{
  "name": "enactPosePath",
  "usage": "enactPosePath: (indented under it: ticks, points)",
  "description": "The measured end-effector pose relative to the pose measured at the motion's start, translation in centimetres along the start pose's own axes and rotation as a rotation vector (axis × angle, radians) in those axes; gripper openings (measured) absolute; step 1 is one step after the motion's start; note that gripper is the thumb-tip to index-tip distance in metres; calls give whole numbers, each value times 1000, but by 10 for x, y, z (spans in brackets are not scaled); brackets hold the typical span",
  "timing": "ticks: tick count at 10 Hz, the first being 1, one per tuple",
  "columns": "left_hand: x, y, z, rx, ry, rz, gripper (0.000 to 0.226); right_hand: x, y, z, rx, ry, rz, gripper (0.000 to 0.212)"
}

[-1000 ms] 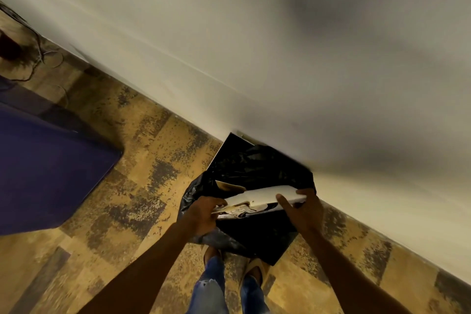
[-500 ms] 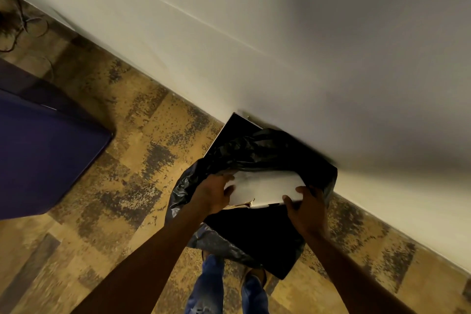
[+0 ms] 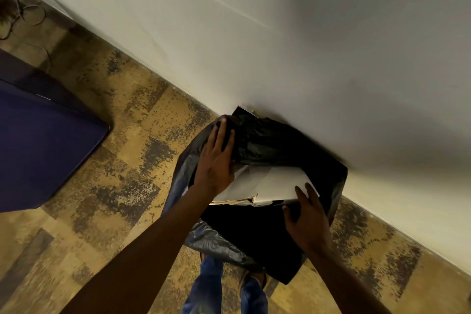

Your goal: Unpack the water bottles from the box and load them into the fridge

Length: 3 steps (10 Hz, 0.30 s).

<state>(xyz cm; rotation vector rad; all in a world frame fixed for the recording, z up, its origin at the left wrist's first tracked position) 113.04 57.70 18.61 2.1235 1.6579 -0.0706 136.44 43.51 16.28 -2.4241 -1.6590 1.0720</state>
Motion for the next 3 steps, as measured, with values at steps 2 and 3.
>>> enactPosePath:
  ticks: [2, 3]
  points:
    - [18, -47, -6, 38, -81, -138, 88, -12, -8, 1, 12, 30, -55, 70]
    - [3, -40, -4, -24, -24, -53, 89, -18, -16, 3, -3, 40, -88, 71]
Point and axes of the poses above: each hand's wrist, its own x-axis towards the middle knuckle, its own z-axis out of the palm, y = z × x, the point moved 9 cm from there along x, towards the middle knuckle, and after that the axes turned 1 degree about -x, right-handed, at the moved point
